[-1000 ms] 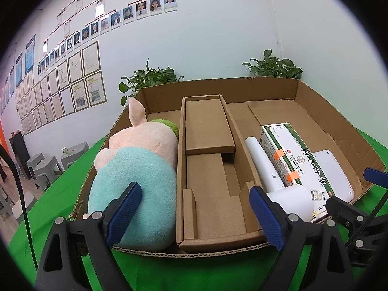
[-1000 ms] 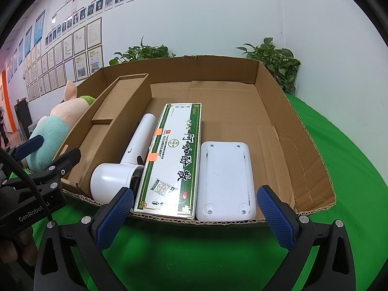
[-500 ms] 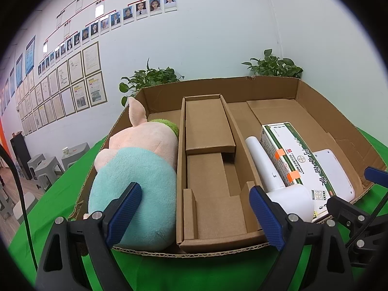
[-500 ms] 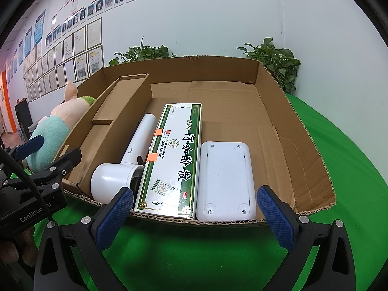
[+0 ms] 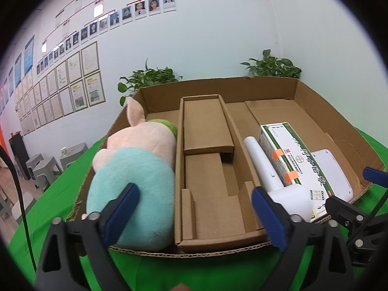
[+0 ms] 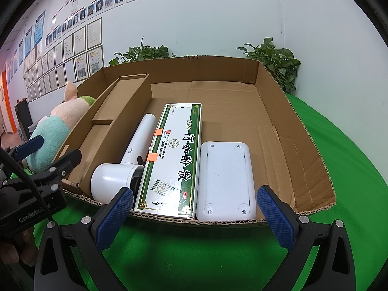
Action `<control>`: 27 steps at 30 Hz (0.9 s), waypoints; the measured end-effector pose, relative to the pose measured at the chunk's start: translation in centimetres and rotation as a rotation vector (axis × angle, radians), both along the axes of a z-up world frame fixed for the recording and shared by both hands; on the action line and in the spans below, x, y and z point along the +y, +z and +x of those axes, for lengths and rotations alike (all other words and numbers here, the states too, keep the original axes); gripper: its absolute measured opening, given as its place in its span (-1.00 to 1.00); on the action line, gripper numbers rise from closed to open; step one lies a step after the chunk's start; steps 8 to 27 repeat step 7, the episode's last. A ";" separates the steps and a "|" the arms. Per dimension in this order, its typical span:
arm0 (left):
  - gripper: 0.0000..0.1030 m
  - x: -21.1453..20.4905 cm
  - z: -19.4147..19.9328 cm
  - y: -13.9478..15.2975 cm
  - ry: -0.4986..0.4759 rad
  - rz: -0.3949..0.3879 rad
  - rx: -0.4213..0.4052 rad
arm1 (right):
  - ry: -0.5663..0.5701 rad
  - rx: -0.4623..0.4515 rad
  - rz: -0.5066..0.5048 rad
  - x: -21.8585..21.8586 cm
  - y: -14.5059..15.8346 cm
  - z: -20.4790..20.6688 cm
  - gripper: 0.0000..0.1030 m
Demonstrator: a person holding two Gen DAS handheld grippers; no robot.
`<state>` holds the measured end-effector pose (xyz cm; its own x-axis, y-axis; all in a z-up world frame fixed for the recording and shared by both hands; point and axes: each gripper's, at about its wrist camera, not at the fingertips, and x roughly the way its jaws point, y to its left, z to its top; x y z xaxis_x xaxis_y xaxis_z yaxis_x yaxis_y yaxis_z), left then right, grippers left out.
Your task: Organize objects
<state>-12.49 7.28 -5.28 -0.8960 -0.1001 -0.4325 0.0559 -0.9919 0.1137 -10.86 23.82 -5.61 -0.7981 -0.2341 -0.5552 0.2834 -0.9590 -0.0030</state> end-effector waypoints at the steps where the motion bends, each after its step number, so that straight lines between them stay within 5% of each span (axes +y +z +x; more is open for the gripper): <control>1: 0.97 0.1 -0.1 0.0 -0.002 -0.003 -0.007 | 0.001 0.000 -0.004 0.1 0.0 0.0 1.00; 27: 0.97 0.1 -0.2 0.0 -0.001 -0.012 -0.009 | 0.002 0.000 -0.003 0.0 0.3 0.1 1.00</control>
